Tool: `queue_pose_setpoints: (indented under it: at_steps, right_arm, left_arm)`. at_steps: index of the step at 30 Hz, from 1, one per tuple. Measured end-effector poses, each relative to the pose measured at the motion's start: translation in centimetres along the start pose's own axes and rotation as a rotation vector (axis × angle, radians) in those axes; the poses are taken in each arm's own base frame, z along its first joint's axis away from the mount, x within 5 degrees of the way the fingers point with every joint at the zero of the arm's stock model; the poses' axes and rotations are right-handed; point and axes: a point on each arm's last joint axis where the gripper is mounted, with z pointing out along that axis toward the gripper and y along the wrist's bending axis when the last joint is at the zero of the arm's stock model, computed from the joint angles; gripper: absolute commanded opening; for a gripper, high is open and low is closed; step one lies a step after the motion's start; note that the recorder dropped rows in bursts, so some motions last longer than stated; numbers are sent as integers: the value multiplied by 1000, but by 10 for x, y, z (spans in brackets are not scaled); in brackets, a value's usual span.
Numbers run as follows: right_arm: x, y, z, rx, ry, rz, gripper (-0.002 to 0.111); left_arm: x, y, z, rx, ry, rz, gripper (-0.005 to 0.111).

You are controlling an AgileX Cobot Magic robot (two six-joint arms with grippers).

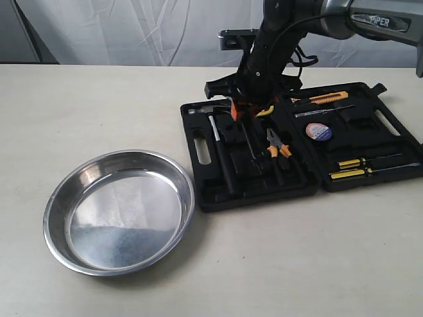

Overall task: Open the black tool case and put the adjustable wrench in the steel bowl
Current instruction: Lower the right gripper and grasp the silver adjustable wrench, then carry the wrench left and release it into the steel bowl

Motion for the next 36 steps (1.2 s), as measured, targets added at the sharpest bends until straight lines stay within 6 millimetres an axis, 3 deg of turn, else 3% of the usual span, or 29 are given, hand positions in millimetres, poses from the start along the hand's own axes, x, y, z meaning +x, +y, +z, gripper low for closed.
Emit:
queue_pose_setpoints:
  at_steps: [4,7,9,10,12,16,19,23,31,34,36]
  right_arm:
    - [3,6,0,-56,26,-31,0]
    - [6,26,-2,-164,33,-113,0]
    - [12,64,-1,-277,34,-216,0]
    - [21,92,2,-305,48,-292,0]
    - [37,129,14,-309,80,-395,0]
    - [62,175,55,-281,99,-533,0]
    - [65,184,81,-267,46,-548,0]
    - [65,185,96,-259,21,-544,2]
    - [63,184,98,-246,1,-555,51]
    - [63,184,97,-245,2,-558,49]
    - [65,184,93,-248,20,-562,37]
  left_arm:
    - [0,0,0,0,0,0,0]
    - [0,0,0,0,0,0,0]
    - [0,0,0,0,0,0,0]
    - [0,0,0,0,0,0,0]
    - [0,0,0,0,0,0,0]
    - [0,0,0,0,0,0,0]
    - [0,0,0,0,0,0,0]
    - [0,0,0,0,0,0,0]
    - [0,0,0,0,0,0,0]
    - [0,0,0,0,0,0,0]
    - [0,0,0,0,0,0,0]
